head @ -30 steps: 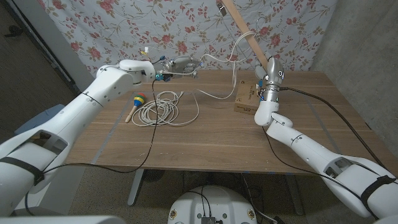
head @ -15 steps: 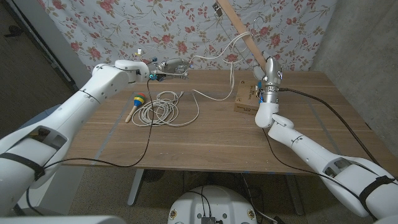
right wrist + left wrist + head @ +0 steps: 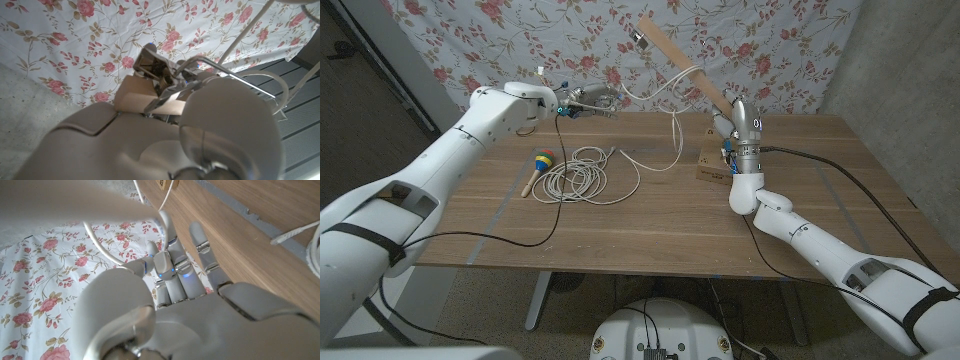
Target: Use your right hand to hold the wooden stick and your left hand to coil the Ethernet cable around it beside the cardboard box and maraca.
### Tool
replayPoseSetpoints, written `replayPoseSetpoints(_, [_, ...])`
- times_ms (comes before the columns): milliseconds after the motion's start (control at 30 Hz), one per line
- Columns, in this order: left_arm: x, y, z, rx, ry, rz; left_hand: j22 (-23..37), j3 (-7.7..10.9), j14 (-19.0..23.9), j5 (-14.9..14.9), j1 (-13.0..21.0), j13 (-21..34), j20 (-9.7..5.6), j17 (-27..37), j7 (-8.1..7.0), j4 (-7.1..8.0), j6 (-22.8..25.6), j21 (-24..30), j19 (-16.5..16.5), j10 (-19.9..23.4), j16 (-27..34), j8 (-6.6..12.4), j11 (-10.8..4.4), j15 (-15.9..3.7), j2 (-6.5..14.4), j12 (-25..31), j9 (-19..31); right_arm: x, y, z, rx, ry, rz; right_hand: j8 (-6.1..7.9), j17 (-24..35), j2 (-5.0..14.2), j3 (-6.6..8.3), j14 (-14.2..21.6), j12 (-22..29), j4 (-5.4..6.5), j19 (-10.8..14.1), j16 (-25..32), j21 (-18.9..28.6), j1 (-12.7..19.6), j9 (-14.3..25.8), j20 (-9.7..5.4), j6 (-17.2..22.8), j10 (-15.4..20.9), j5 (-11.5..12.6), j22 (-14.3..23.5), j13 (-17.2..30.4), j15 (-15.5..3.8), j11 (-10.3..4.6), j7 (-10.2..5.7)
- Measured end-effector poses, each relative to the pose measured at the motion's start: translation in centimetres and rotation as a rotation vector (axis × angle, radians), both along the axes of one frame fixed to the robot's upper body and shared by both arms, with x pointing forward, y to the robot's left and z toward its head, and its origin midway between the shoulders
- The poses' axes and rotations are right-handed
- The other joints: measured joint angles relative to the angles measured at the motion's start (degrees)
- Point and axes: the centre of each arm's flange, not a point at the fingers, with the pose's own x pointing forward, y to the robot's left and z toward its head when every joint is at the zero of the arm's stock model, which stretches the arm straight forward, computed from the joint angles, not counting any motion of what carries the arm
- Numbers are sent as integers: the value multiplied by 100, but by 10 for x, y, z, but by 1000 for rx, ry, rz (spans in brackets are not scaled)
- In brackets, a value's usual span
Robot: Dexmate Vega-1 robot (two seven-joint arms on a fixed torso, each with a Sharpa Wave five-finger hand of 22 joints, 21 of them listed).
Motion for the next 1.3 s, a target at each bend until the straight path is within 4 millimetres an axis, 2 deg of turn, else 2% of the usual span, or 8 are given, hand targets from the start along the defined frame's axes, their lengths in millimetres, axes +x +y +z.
replayPoseSetpoints(300, [-7, -6, 31, 30, -53, 5, 0, 0, 0, 47, 0, 0, 0, 4, 0, 0, 0, 0, 0, 0, 0, 10, 0, 0, -1, 0, 1, -3, 6, -6, -59, -16, -10, 22, 0, 0, -1, -52, -28, -2, -5, 0, -39, 0, 14, 5, -11, 0, 0, 0, 0, 11, 0, 11])
replayPoseSetpoints(667, [-32, -18, 71, 69, -143, -3, 0, 14, -1, 47, 0, 0, 0, 3, 0, 14, 0, 0, 0, -10, 0, 11, -10, 1, -2, 22, 1, 1, 10, -15, -112, -8, -25, 23, 0, -1, 14, -52, -54, 14, -5, 0, -82, -2, -4, 5, -40, 0, 0, 0, -23, 10, 0, 0])
replayPoseSetpoints(967, [-47, -23, 95, 104, -198, 24, 0, 14, -1, 47, 7, 0, 0, 14, 0, 14, 0, 0, 0, -11, -44, 11, -11, 0, -9, 22, -29, 11, 15, -27, -167, 16, -59, 67, 0, -25, 13, -94, -53, 14, -5, 0, -105, -25, -6, 5, -61, 0, 0, 1, -28, 31, 0, -20])
replayPoseSetpoints(1300, [-67, -36, 120, 139, -258, 17, 0, 14, 13, 46, 4, 0, 0, 14, 0, 13, 0, 0, 0, -11, -44, 11, -11, -12, -8, 22, -31, 19, 18, -36, -222, 26, -120, 67, 0, -48, 13, -104, -53, 13, -61, 0, -105, -48, -25, 0, -62, 0, 1, 1, 12, 20, 0, -20])
